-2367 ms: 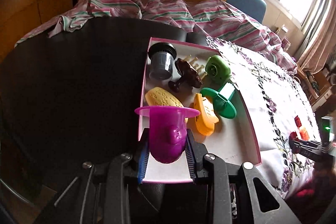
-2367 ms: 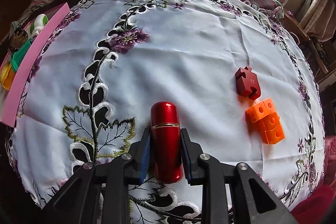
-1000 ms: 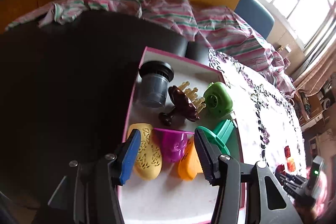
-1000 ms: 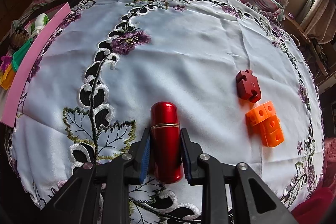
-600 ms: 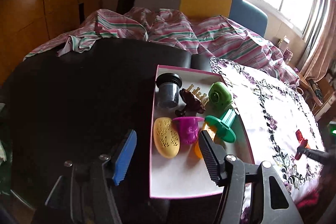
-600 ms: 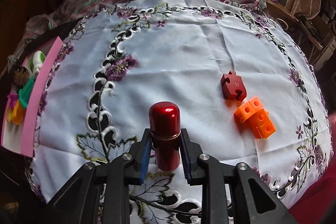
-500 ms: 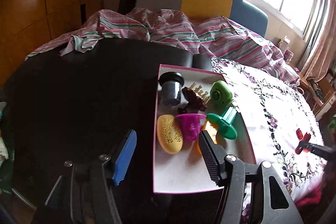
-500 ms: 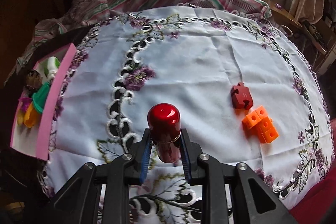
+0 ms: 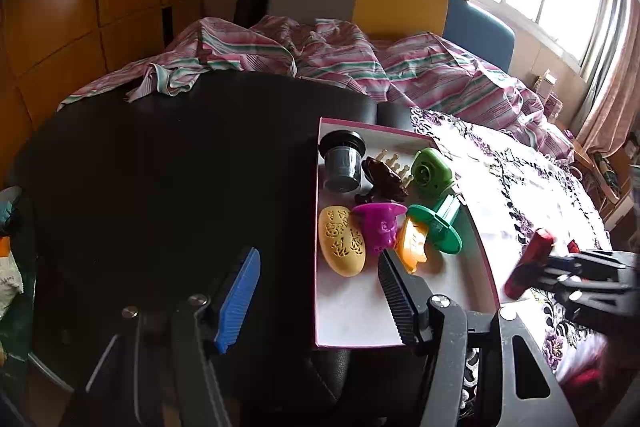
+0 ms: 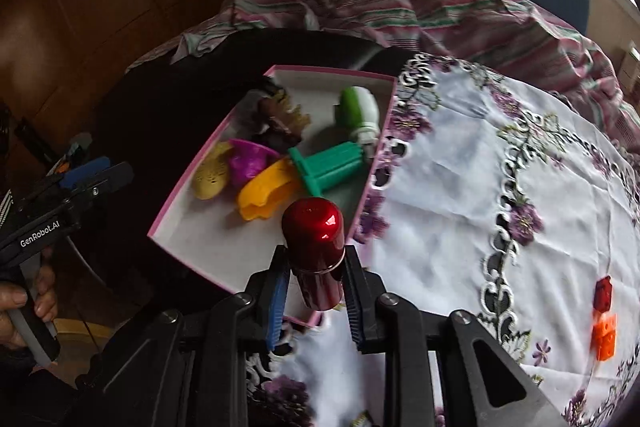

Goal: Organize rigid objects
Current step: 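Carry the red cylinder into the tray and open the right gripper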

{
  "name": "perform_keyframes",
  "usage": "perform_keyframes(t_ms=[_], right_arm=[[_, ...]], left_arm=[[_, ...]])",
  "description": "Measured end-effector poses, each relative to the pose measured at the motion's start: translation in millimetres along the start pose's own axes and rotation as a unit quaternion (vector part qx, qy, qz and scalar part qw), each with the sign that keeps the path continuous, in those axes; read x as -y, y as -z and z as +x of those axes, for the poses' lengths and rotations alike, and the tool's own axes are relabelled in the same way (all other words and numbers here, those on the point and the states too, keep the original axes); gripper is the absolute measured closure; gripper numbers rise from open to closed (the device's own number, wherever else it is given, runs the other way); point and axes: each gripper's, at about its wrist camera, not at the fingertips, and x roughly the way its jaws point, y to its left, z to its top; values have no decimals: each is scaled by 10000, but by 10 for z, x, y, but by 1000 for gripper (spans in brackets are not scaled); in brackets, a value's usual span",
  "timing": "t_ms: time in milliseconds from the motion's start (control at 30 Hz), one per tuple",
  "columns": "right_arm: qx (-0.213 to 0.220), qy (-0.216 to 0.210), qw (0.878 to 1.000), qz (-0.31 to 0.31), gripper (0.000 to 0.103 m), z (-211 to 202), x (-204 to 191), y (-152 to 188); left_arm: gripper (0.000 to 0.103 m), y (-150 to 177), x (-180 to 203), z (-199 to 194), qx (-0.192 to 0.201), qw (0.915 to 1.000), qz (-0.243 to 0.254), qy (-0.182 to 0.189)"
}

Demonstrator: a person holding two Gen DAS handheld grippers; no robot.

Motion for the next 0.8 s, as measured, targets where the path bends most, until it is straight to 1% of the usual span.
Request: perform_keyframes(t_ms=[67, 167, 233, 300, 333, 433, 500, 567, 700, 800], right_arm=[[-247, -85, 9994, -222, 78, 139, -135, -58], [-562, -23, 9975, -432, 78, 349, -272, -117], [-874, -119, 9953, -395, 78, 526, -283, -140], [-1096, -92, 9930, -423, 78, 691, -294, -145], [-1200, -61, 9918, -428, 80, 770, -292, -140], [-1158, 284, 9925, -253, 81, 915, -207, -184], [-1139, 378, 9928, -4, 81, 983, -114, -217], [-1019, 496, 9936, 25, 81, 990, -83, -232], [-964, 435, 9941, 227, 80, 972, -22, -205], [-931, 356, 9940, 454, 76, 919, 48, -138]], left_arm=[[41, -8, -28, -7, 12, 10000, -18, 13], [41, -5, -74, -19, 39, 10000, -84, -21], [41, -3, -126, -12, 30, 9998, -169, -27], [41, -1, -173, 0, -4, 9997, -229, -54], [41, 4, -193, 2, 7, 9996, -261, -68], [41, 29, -216, 29, -34, 9996, -281, -87], [41, 48, -219, 45, -46, 9996, -262, -113], [41, 56, -223, 56, -90, 9996, -252, -105], [40, 40, -222, 34, -31, 9996, -237, -123], [38, 29, -234, 9, 14, 9996, -243, -146]])
